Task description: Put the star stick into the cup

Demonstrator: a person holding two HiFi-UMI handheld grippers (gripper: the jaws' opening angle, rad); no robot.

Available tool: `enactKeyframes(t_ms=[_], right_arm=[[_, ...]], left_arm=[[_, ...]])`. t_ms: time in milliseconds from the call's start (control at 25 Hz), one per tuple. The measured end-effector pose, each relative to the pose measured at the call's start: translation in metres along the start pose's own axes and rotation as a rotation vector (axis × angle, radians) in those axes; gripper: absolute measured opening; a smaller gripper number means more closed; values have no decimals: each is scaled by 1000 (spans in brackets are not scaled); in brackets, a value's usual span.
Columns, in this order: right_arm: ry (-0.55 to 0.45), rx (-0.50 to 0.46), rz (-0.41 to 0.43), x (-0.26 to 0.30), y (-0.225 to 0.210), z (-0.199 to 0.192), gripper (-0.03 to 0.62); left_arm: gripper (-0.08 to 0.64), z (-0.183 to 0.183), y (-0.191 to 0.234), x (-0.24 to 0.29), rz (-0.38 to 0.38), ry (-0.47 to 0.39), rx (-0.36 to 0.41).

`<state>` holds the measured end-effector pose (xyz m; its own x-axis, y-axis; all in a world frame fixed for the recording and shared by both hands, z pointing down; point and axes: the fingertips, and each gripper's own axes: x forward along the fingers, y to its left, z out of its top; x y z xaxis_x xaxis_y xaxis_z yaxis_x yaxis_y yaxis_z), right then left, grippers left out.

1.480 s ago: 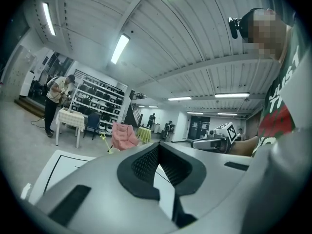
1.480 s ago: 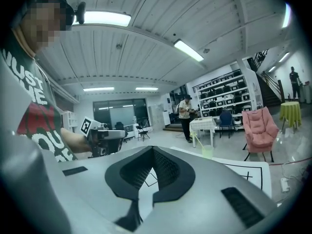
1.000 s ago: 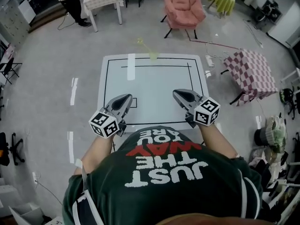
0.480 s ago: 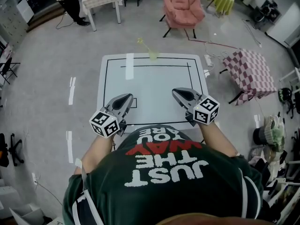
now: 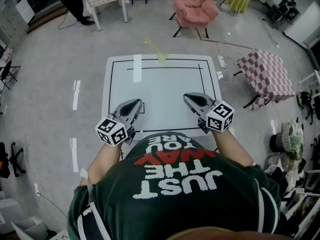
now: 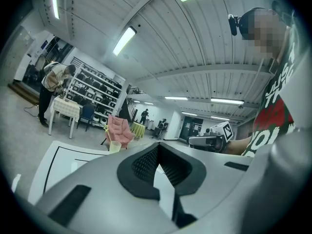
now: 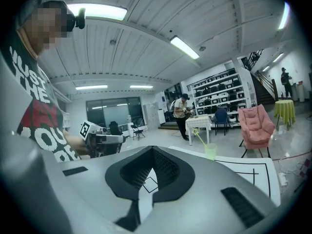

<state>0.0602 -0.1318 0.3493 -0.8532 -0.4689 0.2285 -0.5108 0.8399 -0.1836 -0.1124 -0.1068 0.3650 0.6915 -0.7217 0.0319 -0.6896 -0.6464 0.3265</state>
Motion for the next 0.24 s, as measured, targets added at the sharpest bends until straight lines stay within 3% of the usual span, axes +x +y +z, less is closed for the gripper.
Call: enactKeyframes(t_ms=[240], right_arm=[[-3, -2, -3, -1, -3, 0, 32]], left_arm=[[9, -1, 0, 4, -4, -1, 1]])
